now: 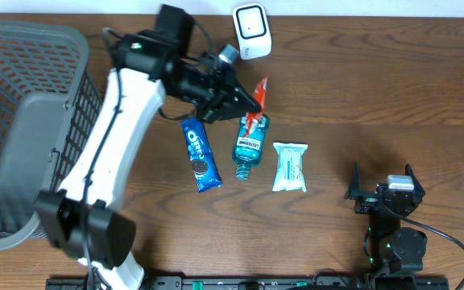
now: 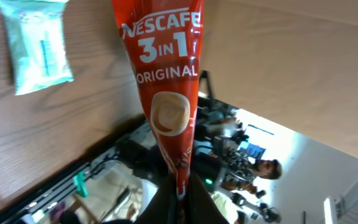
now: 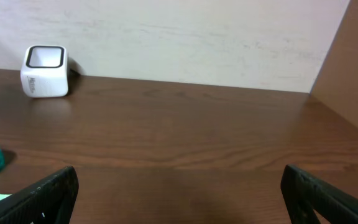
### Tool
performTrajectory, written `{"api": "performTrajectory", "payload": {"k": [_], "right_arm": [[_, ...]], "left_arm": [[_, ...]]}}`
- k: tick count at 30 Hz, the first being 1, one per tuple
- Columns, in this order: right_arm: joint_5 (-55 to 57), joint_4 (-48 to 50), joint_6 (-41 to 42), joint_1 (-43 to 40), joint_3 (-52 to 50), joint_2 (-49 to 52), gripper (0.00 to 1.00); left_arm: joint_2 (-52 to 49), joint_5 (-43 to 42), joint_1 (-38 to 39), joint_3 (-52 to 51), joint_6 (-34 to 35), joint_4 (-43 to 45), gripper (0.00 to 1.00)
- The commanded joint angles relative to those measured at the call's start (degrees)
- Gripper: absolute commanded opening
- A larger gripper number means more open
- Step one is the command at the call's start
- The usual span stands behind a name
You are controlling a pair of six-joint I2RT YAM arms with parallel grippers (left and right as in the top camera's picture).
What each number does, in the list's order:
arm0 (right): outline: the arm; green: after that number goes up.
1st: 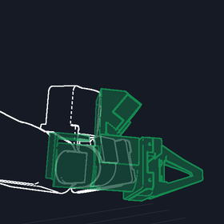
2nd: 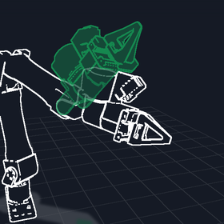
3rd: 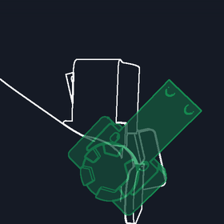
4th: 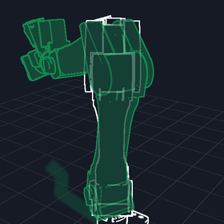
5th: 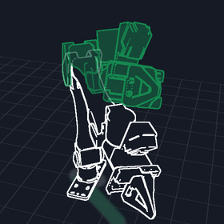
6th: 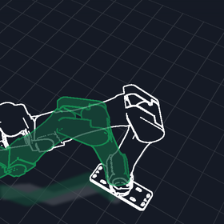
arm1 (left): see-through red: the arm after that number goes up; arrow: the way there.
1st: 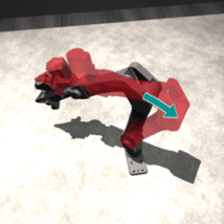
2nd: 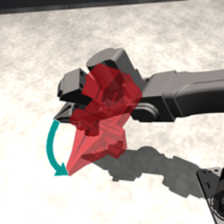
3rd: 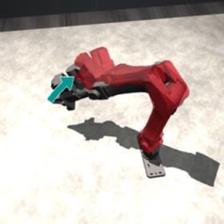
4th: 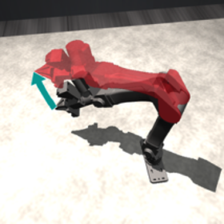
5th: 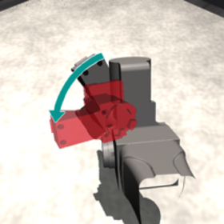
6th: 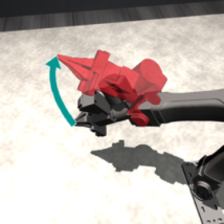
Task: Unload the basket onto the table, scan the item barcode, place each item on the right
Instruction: 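Carry the sachet right and drop it right of the wipes pack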
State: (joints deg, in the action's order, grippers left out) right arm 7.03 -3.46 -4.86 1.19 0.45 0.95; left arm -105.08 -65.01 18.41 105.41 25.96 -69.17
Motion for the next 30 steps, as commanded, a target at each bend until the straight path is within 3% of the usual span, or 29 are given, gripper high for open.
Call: {"api": "performTrajectory", "payload": {"k": [1, 9, 13, 15, 22, 30], "right_arm": [[-0.3, -0.2, -0.3, -0.4, -0.1, -0.5, 0.99], [-0.3, -0.2, -0.3, -0.4, -0.1, -0.5, 0.99], [-0.3, -0.2, -0.3, -0.4, -0.1, -0.5, 0.99], [-0.3, -0.2, -0.3, -0.4, -0.1, -0.5, 0.99], [-0.3, -0.2, -0.3, -0.4, -0.1, -0.5, 0.99], [-0.3, -0.2, -0.3, -0.4, -0.1, -0.5, 0.99]], "left_arm": [[-3.0, 3.1, 3.1, -0.1, -4.2, -0.5, 0.07], [-11.6, 3.7, 9.5, -0.1, -7.9, 1.0, 0.07], [-17.1, 18.2, 10.5, -0.1, -7.5, 3.4, 0.07], [-19.4, 26.5, 11.3, -0.1, -4.2, 4.8, 0.07], [-24.5, 28.3, 16.5, -0.1, -1.6, 17.1, 0.07], [-24.5, 39.3, 23.0, -0.1, 1.4, 25.8, 0.08]]}}
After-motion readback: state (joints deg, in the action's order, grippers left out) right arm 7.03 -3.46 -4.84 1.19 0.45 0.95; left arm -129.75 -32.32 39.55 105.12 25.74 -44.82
